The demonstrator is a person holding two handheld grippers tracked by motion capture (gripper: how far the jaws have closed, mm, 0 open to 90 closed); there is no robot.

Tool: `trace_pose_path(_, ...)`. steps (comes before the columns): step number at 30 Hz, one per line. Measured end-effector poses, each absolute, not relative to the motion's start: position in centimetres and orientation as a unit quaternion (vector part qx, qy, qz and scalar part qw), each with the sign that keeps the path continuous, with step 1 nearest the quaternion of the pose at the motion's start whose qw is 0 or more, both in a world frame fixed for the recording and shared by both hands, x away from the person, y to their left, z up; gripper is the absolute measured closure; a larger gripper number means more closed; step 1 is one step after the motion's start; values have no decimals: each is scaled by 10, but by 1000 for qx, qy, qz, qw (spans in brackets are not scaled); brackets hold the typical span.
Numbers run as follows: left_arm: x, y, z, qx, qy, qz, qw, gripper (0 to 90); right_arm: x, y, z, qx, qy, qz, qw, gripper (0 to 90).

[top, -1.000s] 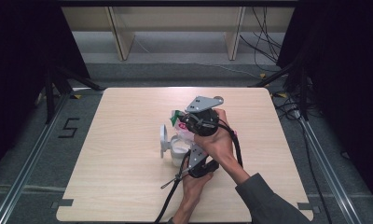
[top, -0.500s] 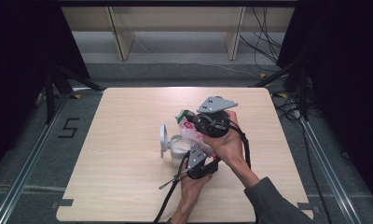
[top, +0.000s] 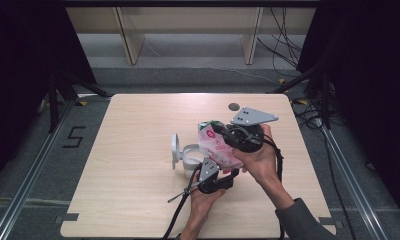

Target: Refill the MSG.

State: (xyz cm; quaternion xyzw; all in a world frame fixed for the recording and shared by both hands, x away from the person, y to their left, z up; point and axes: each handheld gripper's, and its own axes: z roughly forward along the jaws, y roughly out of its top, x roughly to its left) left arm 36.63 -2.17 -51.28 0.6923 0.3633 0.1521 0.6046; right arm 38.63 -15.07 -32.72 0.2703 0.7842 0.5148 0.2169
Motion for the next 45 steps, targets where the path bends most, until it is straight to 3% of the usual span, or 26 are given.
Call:
trace_pose_path(18, 363, -19, -511, 698, 367, 136, 600, 325, 378, -173, -334, 296, 756, 548, 200, 900)
trace_pose_path(26, 355, -21, -508, 702, 373, 160, 585, 260, 377, -175, -339, 293, 755, 547, 211, 900)
trace_pose_path(45, 324, -1, -500, 711, 355, 163, 585, 226, 376, -194, -357, 324, 747, 544, 202, 900)
